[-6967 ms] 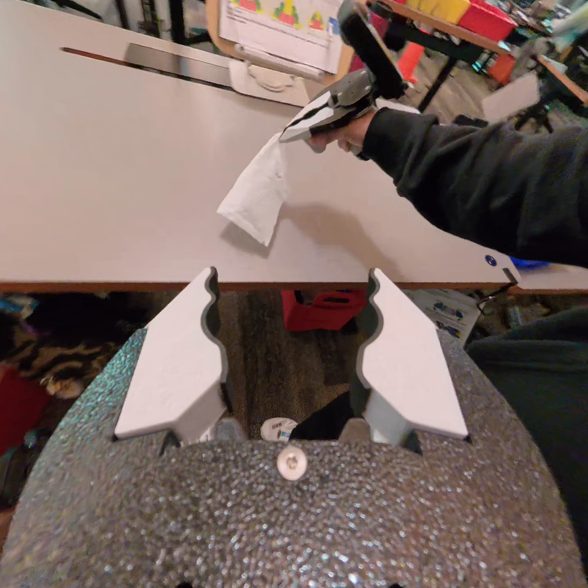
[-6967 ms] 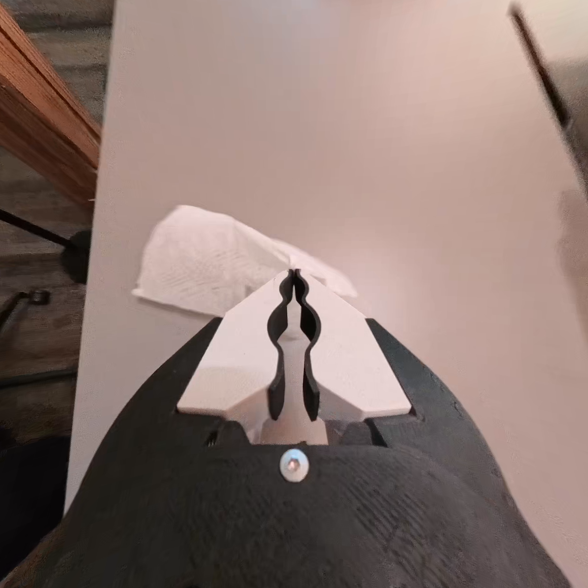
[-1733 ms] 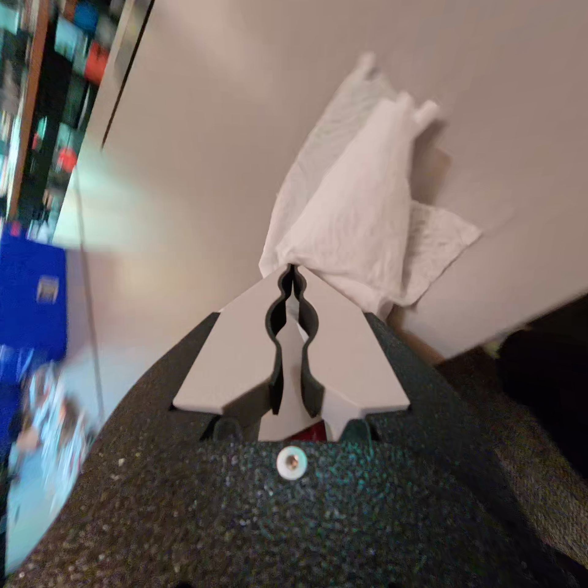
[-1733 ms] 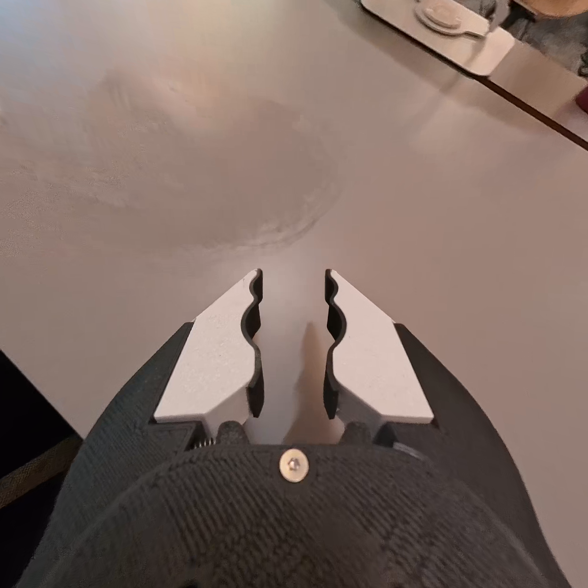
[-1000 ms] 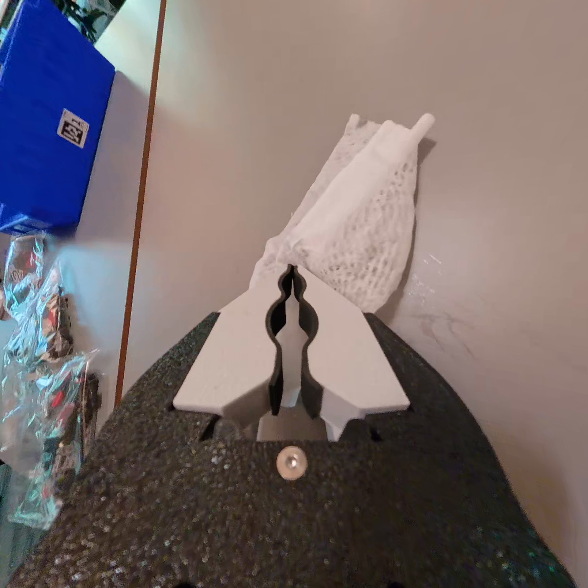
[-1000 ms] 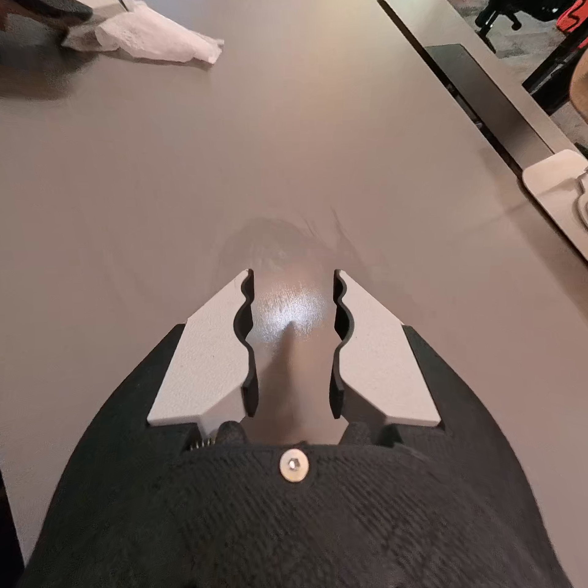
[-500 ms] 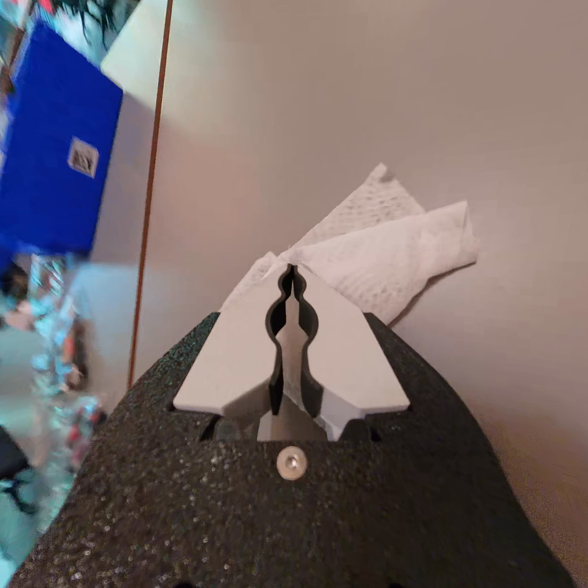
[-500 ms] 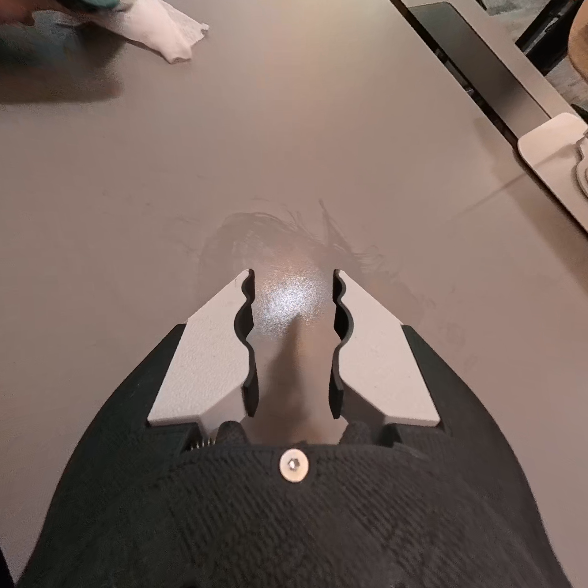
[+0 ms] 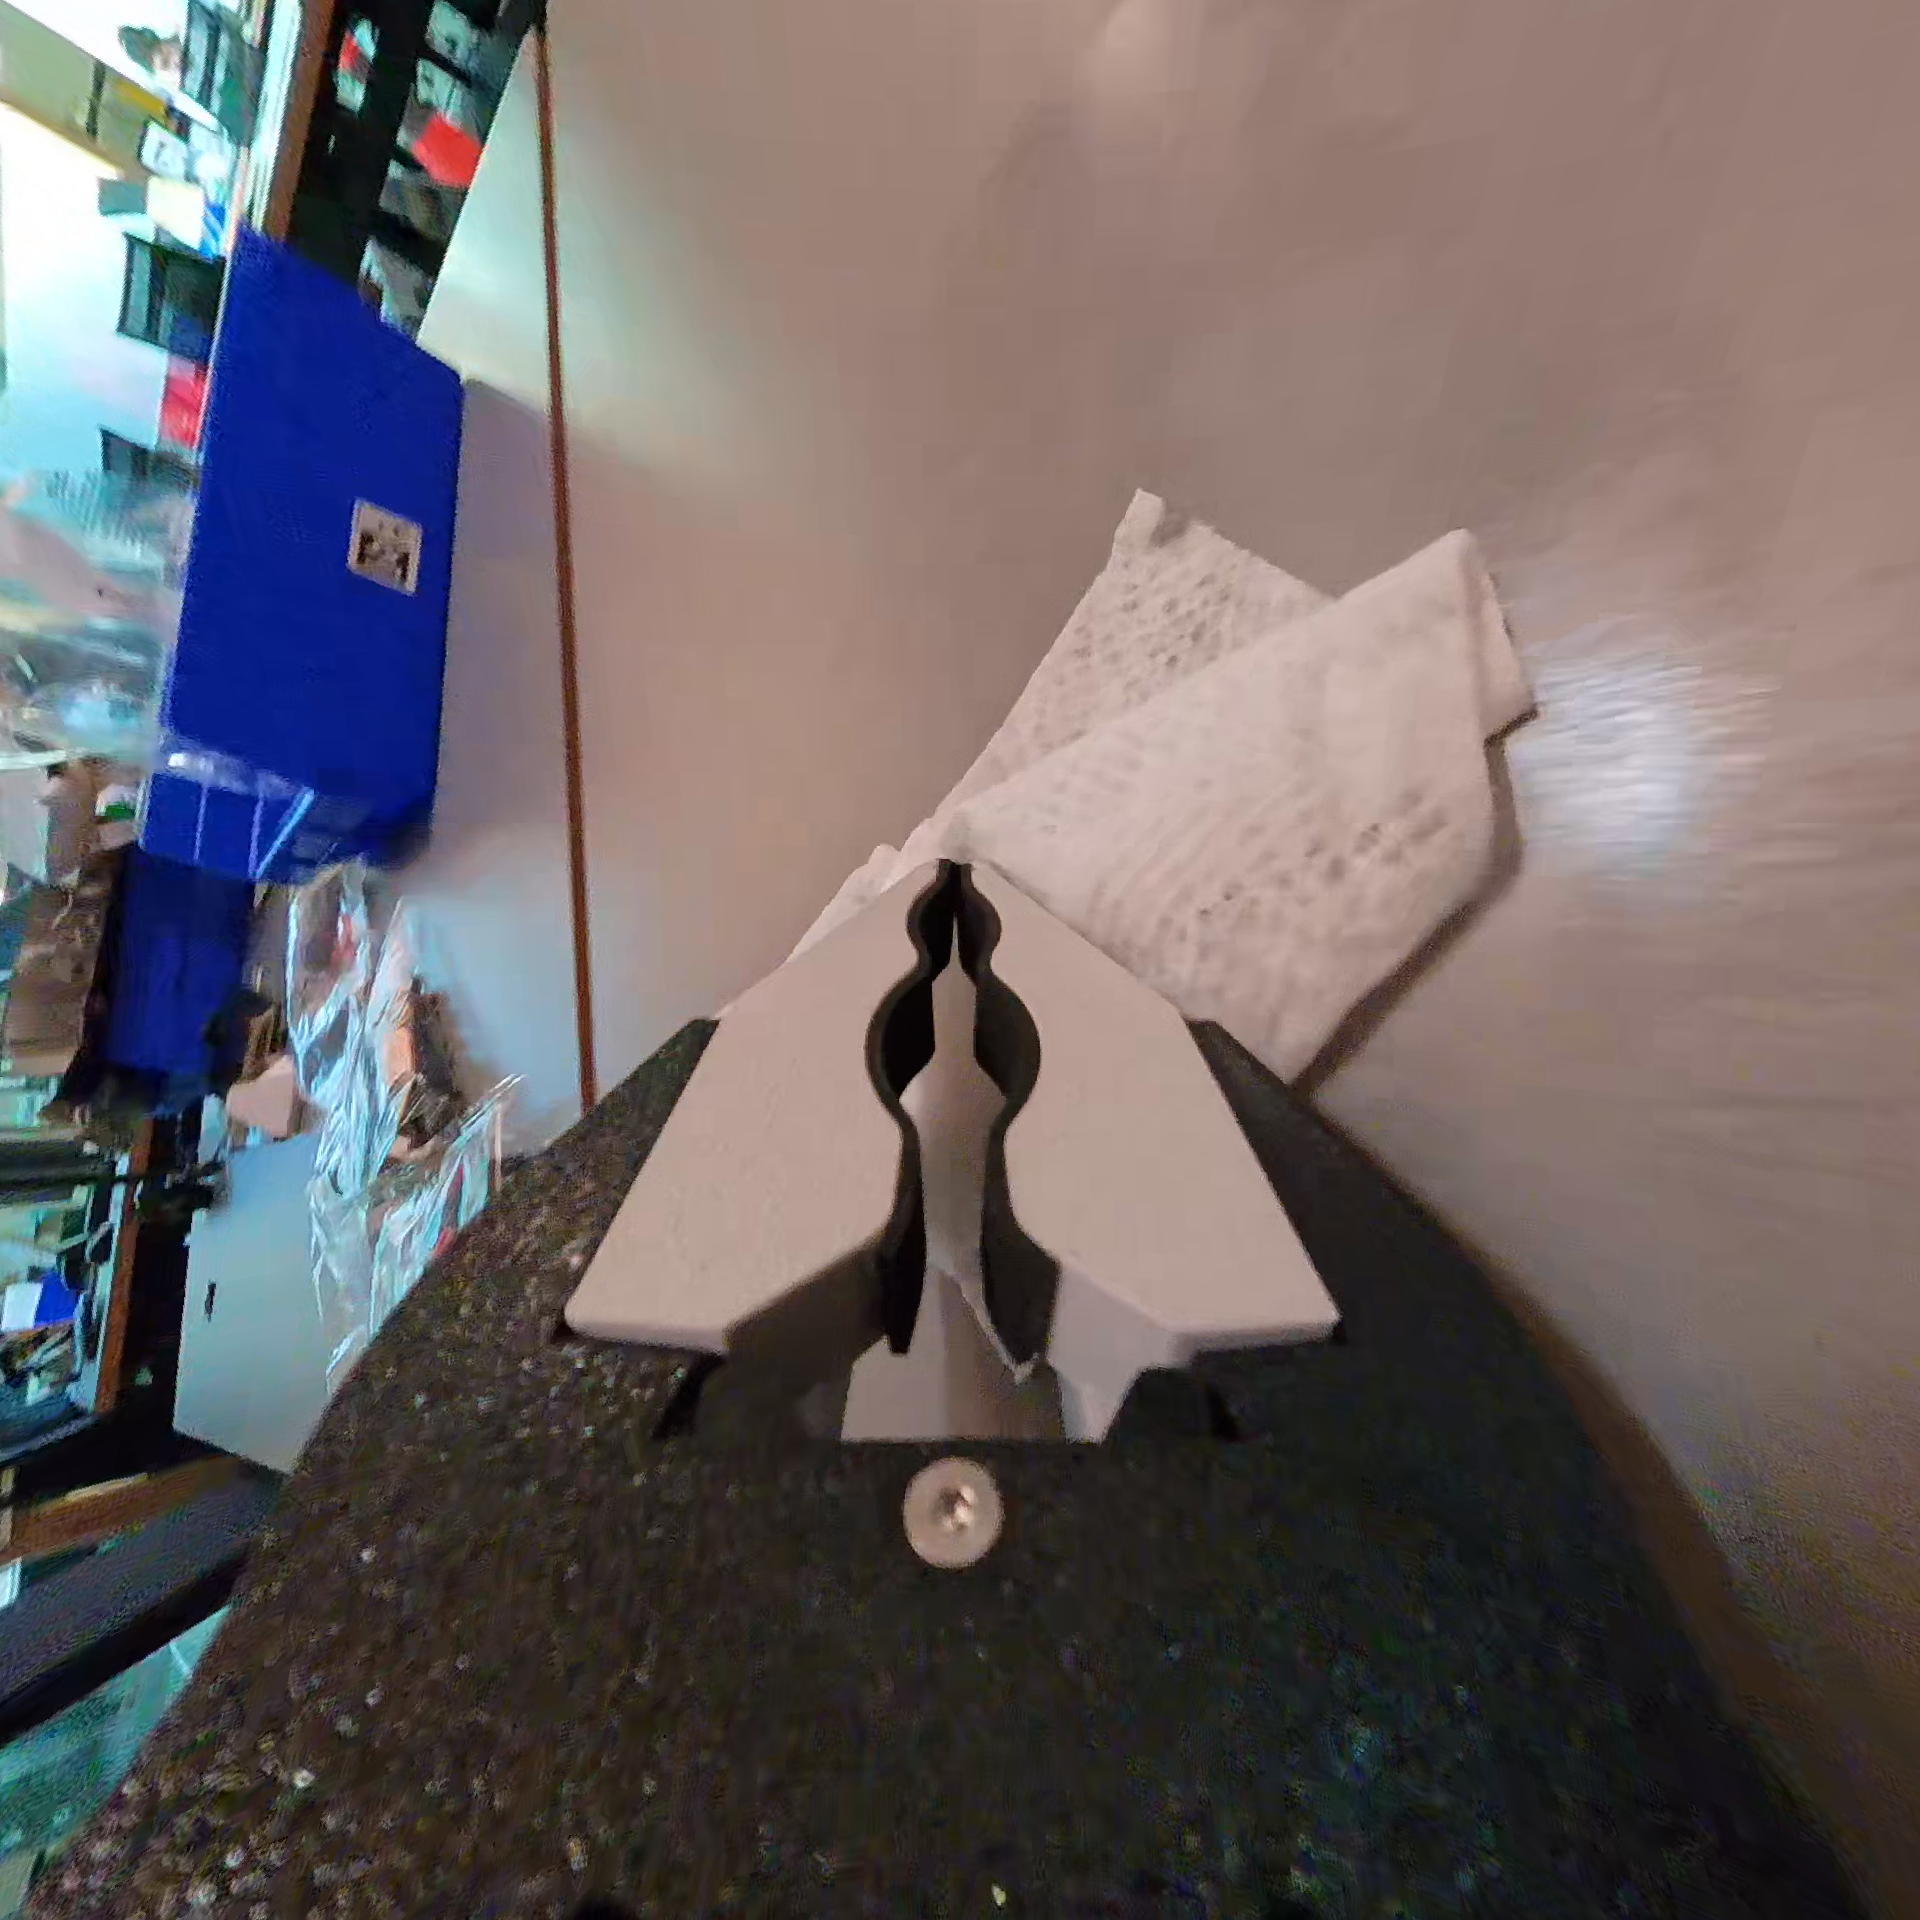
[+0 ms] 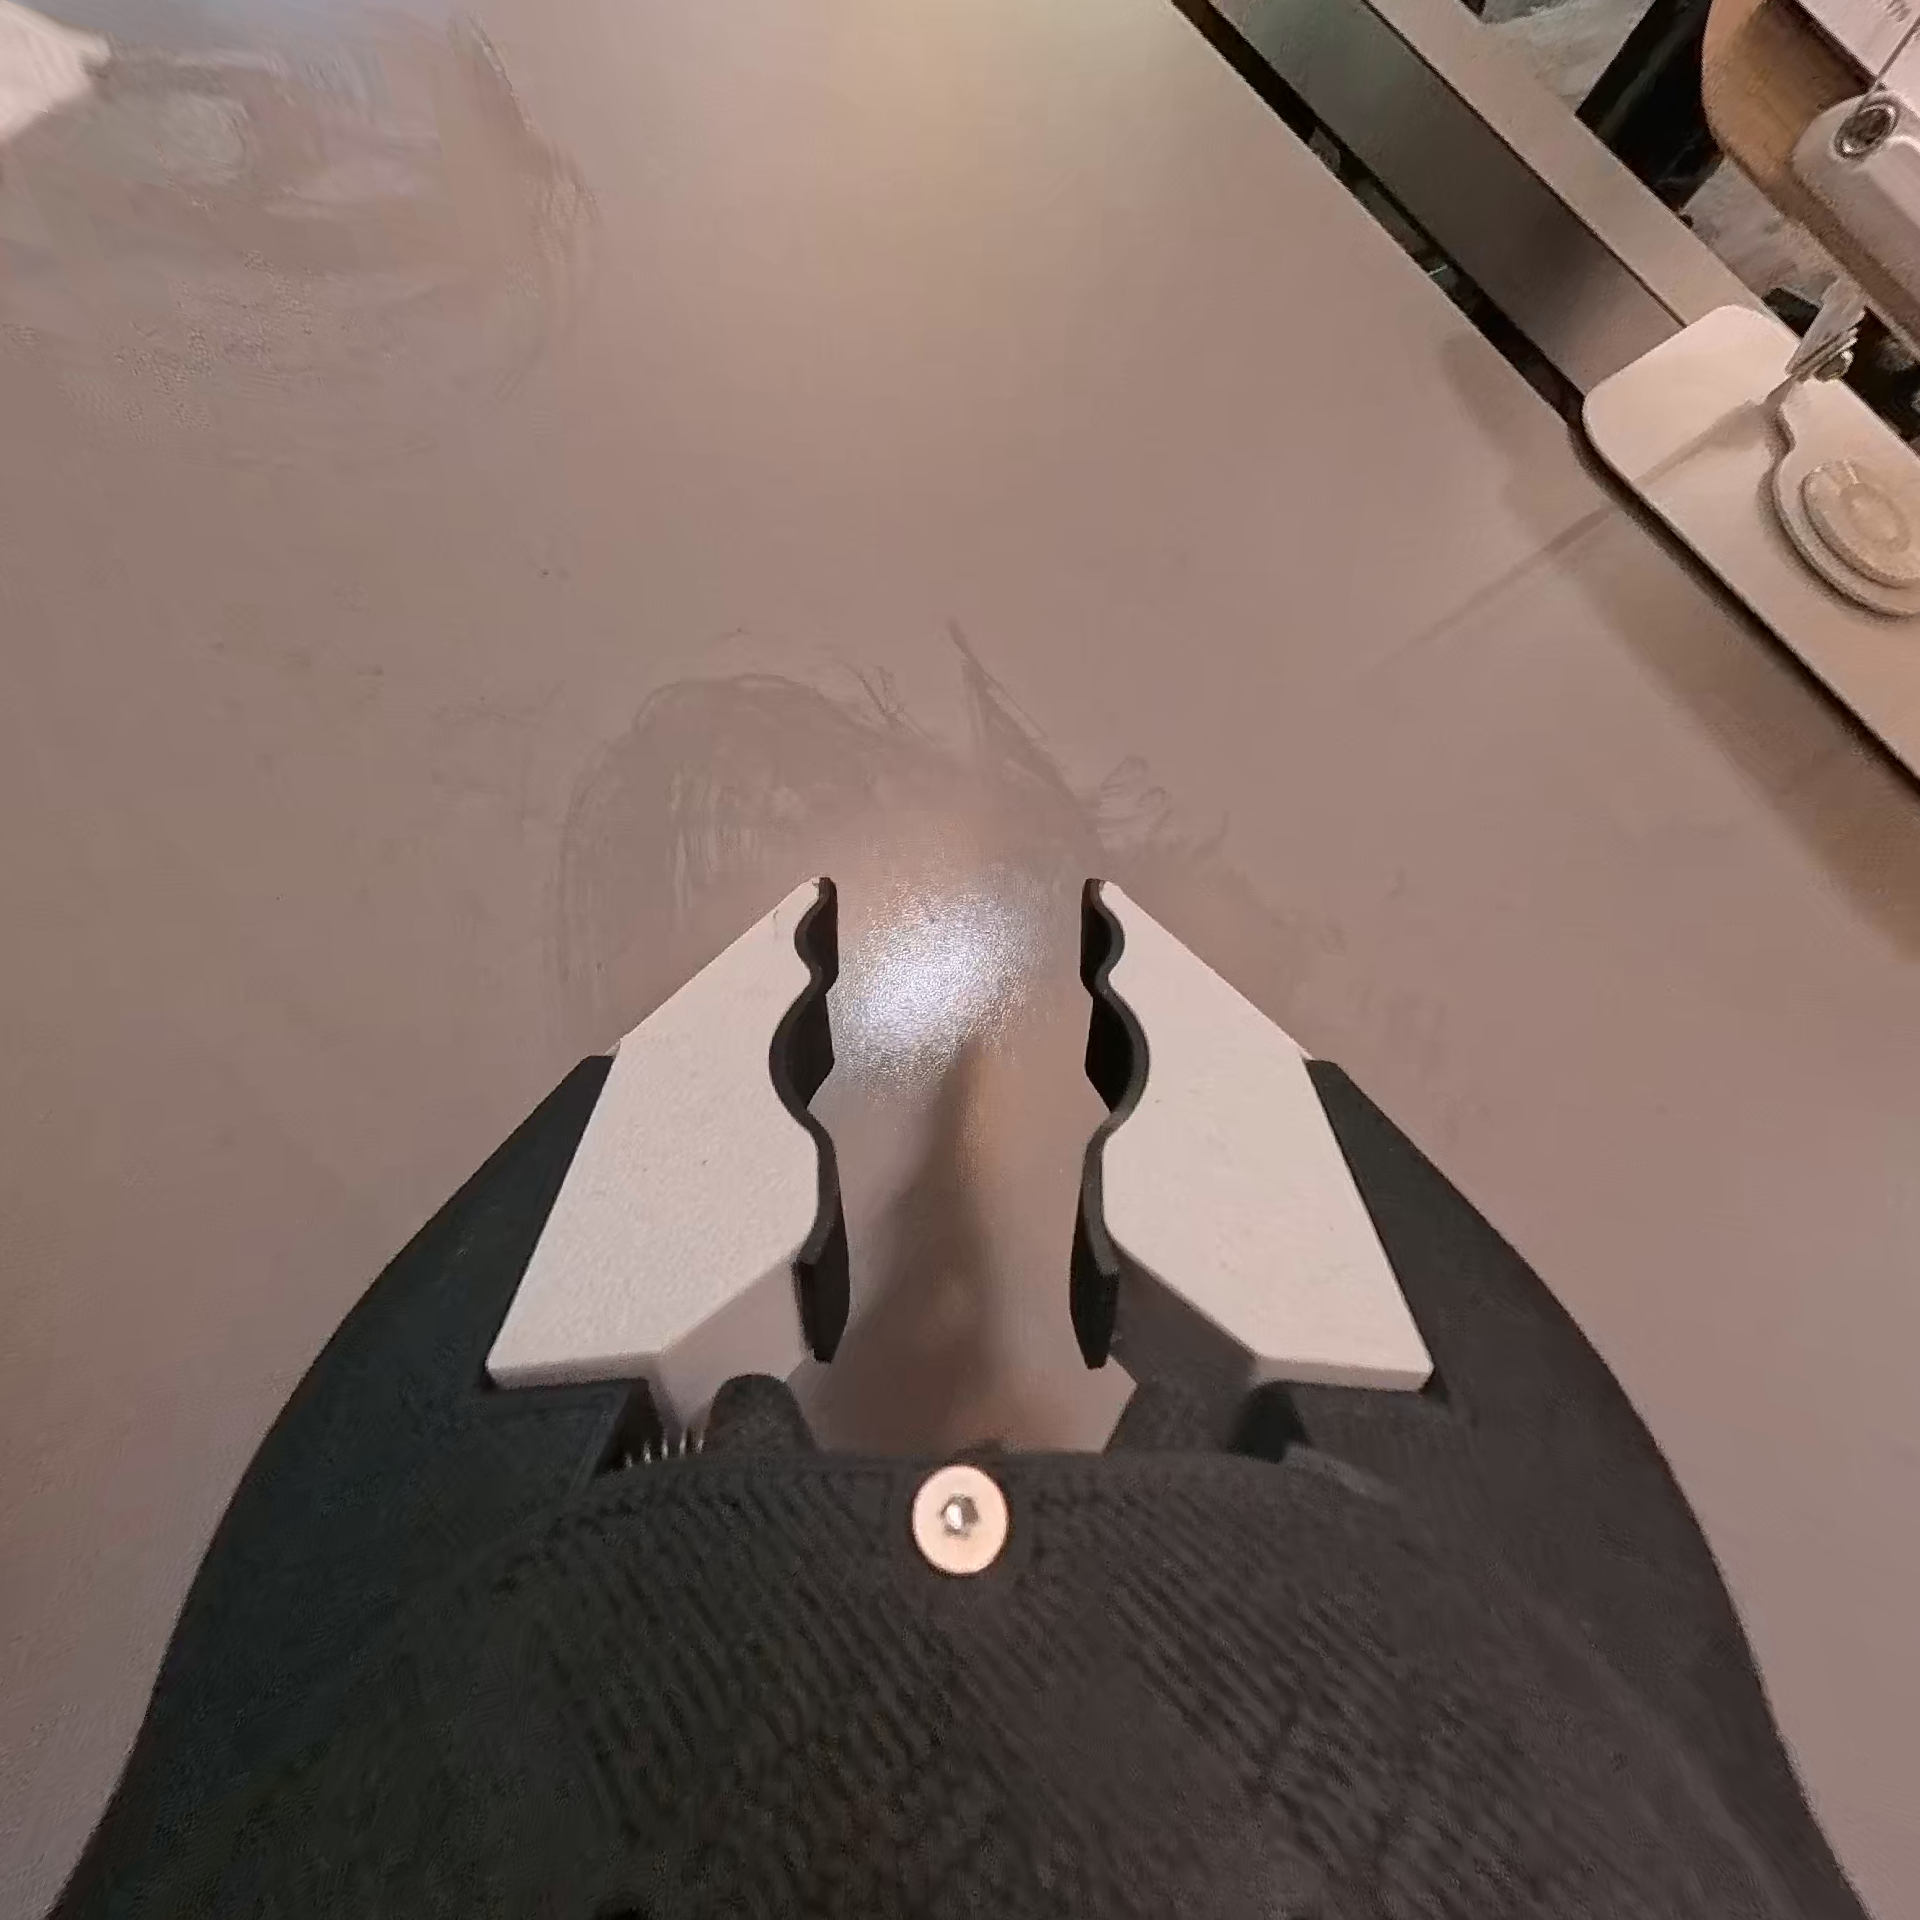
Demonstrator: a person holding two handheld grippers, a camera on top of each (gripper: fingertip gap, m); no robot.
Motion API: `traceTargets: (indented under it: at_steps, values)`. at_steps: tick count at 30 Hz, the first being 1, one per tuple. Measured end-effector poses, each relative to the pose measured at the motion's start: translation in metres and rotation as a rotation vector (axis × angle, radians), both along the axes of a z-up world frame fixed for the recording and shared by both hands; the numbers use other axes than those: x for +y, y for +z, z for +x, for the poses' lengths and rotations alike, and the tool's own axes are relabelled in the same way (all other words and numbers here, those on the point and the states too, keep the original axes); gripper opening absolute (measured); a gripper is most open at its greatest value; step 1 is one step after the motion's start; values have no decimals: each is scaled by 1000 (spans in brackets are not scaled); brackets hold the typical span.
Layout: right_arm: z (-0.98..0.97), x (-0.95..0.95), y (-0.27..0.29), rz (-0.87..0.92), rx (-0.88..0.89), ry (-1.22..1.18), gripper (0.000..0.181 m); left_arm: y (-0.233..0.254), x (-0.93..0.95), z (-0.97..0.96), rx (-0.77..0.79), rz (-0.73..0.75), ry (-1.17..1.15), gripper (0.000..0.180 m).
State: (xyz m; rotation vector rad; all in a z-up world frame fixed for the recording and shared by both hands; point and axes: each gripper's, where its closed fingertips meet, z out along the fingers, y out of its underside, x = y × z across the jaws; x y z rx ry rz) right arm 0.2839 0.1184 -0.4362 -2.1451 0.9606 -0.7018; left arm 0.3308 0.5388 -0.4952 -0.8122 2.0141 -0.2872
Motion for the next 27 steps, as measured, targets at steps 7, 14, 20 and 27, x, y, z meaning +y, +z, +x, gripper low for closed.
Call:
traceTargets:
  at_steps: [7, 14, 20, 27]
  values:
    - [10, 13, 0, -13, -25, 42, 45, -2, -93, 37, 78, -183, -173, 0]
    - [2, 5, -2, 30, -16, 16, 48, -1, 32, -69, 10, -29, 57, 0]
    - [3, -12, 7, 13, -51, -2, 53, -1, -69, 28, 98, -201, 67, 0]
    - [-14, -68, 23, 3, -115, -140, 60, 1, -275, -108, 14, -48, -377, 0]
